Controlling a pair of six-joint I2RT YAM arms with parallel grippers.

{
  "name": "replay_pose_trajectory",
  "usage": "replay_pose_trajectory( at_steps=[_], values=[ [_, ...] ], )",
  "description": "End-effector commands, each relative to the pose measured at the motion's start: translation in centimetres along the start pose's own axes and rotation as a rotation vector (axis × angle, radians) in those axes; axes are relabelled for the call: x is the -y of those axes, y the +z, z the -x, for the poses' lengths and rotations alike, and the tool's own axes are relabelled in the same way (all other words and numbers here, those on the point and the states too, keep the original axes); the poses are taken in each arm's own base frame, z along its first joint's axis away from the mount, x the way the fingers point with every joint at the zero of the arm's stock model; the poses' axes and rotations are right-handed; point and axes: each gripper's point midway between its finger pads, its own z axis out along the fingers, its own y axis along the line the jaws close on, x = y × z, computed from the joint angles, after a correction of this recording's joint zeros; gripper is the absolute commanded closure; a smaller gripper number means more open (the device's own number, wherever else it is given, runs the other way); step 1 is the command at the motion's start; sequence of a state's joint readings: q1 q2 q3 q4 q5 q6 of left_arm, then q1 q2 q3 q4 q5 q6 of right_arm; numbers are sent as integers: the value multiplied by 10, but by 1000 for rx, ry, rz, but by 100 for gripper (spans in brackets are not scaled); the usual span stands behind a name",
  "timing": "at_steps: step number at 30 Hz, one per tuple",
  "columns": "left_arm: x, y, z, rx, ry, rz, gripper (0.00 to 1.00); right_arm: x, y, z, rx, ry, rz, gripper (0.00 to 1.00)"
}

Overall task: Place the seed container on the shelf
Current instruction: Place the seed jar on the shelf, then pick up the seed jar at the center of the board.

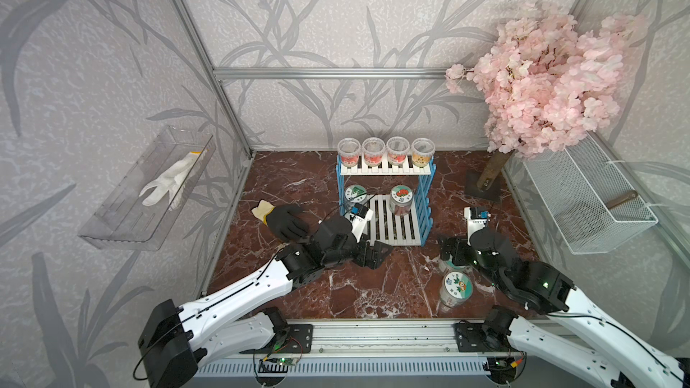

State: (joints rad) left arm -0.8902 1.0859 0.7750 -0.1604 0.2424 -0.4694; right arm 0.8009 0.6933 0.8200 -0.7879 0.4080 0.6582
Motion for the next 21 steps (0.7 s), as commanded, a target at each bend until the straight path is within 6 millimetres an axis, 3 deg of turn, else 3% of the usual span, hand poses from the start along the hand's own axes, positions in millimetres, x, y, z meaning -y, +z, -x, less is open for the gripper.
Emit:
replay_pose_trajectory(
  at_steps=[1, 6, 9, 17, 21],
  values=[
    [19, 11, 7, -3, 95, -17, 0, 29, -10, -47, -241, 78, -131, 6],
    [23, 31, -4, -28, 78, -39, 0, 54, -10, -88, -390, 122, -286, 0],
    [21, 40, -10, -53, 78, -42, 0, 60, -7, -98, -413, 116, -342, 1],
    [34, 69, -33, -116, 64, -92, 0, 42, 15, -124, -451, 150, -237, 1],
    [39, 79, -41, -136, 71, -105, 0, 44, 17, -132, -464, 167, -228, 1]
  ],
)
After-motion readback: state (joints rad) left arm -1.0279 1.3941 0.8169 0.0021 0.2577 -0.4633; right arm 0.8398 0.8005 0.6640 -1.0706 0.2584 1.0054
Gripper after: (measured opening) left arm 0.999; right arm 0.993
